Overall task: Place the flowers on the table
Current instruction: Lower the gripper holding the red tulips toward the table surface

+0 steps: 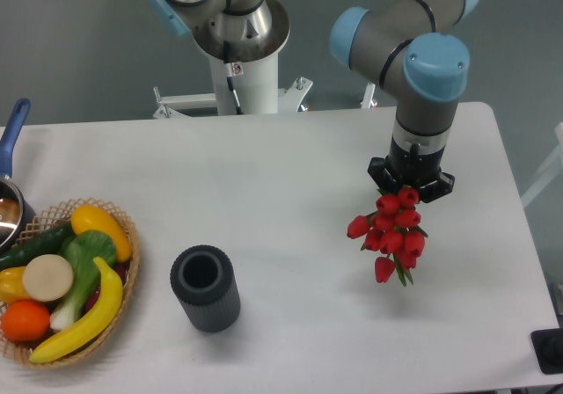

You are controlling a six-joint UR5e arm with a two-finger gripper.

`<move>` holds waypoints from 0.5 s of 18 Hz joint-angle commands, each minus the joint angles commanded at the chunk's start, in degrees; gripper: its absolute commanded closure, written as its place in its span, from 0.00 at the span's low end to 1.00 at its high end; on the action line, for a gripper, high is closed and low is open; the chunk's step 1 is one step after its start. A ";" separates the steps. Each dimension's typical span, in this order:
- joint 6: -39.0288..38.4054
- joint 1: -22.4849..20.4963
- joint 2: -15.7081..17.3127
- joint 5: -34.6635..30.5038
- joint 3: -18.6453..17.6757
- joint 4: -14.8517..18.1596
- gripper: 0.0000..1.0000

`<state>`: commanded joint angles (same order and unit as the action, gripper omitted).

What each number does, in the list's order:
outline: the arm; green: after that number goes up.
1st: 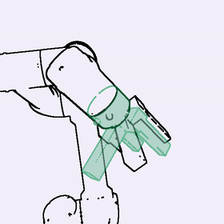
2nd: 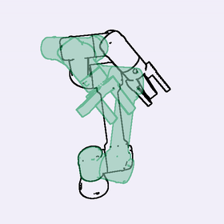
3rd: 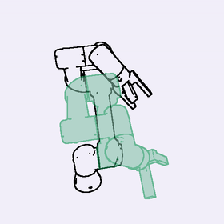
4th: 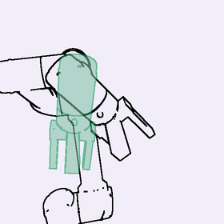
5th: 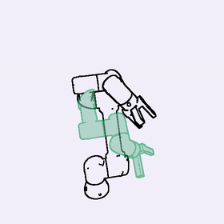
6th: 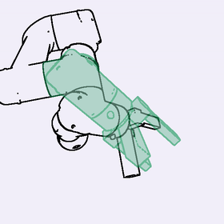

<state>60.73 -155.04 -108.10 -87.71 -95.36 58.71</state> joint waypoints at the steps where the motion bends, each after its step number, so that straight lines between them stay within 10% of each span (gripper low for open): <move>1: 0.00 0.00 0.00 -0.18 0.00 0.00 0.89; 9: 0.00 0.09 -0.26 -0.27 0.00 0.09 0.86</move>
<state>60.73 -154.95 -108.37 -87.98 -95.36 58.80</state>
